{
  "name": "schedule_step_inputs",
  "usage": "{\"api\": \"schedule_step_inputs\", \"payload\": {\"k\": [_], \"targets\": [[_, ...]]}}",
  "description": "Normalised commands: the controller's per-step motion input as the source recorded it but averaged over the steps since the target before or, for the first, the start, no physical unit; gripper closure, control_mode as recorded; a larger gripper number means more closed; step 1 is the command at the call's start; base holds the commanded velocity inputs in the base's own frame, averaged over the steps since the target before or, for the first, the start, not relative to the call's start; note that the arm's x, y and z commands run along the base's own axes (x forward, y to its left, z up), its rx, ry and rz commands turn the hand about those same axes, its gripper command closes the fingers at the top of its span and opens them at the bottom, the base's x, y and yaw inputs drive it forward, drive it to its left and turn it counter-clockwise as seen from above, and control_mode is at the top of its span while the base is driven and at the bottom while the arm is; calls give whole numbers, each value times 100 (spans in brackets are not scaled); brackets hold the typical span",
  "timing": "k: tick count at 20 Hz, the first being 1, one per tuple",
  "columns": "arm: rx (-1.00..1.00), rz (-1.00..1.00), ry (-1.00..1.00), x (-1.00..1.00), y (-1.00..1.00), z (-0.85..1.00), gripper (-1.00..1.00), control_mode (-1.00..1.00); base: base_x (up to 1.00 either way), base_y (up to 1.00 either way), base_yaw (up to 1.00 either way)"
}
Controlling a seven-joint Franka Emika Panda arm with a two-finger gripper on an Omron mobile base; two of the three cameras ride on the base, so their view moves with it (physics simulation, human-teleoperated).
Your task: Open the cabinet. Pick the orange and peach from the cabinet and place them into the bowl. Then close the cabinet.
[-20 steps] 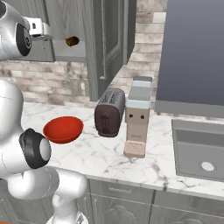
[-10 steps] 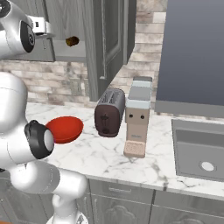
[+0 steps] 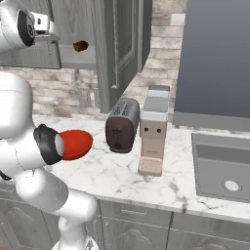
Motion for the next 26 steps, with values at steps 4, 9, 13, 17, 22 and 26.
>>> {"api": "schedule_step_inputs", "payload": {"k": [4, 9, 13, 17, 22, 26], "targets": [[0, 0, -1, 46, 7, -28, 100, -100, 0, 0, 0], [0, 0, -27, 26, 0, -60, 100, -100, 0, 0, 0], [0, 0, -44, 25, 0, -70, 100, -100, 0, 0, 0], [0, -3, -41, 34, -1, -88, 100, -100, 0, 0, 0], [0, -2, -15, 46, -11, -75, 100, -100, 0, 0, 0], [0, -2, 1, 27, -32, -30, 100, -100, 0, 0, 0]]}}
